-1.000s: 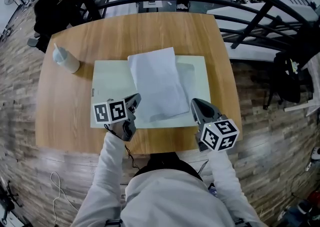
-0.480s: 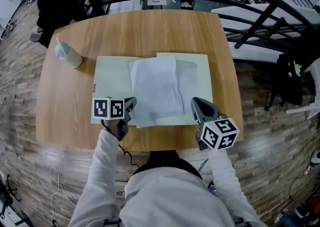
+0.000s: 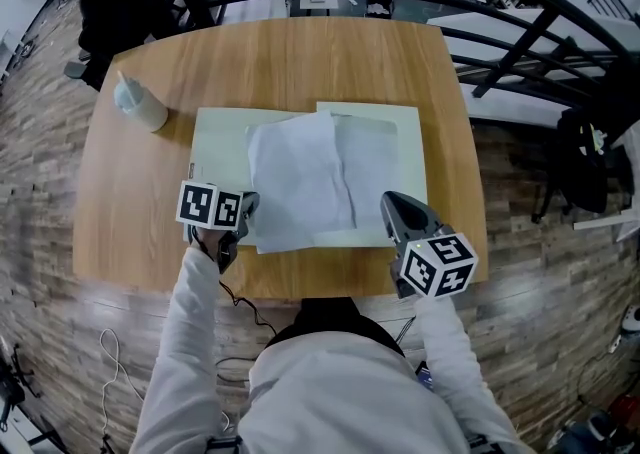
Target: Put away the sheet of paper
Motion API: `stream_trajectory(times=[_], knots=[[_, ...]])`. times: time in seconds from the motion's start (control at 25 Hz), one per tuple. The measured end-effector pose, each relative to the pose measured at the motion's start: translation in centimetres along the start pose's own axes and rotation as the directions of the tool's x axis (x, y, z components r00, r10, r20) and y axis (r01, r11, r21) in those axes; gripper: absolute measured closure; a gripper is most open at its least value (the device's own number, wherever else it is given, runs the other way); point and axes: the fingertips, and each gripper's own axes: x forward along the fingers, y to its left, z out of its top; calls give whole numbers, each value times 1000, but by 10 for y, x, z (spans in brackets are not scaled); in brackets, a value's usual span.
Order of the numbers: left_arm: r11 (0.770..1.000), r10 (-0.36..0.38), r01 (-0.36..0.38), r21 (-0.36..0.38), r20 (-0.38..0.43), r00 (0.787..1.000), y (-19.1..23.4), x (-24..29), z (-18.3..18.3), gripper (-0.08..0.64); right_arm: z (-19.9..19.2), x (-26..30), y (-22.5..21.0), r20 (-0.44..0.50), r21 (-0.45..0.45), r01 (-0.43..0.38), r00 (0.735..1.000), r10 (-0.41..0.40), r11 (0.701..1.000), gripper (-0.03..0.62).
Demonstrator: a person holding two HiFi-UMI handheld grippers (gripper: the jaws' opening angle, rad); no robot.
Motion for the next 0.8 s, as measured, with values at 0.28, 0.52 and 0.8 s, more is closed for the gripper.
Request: stream_trajectory(times=[0.28,0.52,0.8], knots=[[999,6,-5,38,-35,999,8,-3,0,545,-2,-3,-2,-2,-1,2,1000,-2,1000,565],[998,-5,9,66,-55,998,11,-6,-2,545,-1,-5,-3,-2,-1,7,1000,-7,1000,565],[994,-46,50,93,-53,998,4,2,7,545,1,-1,-4,-6,-2,7,1000,-7,1000,565]])
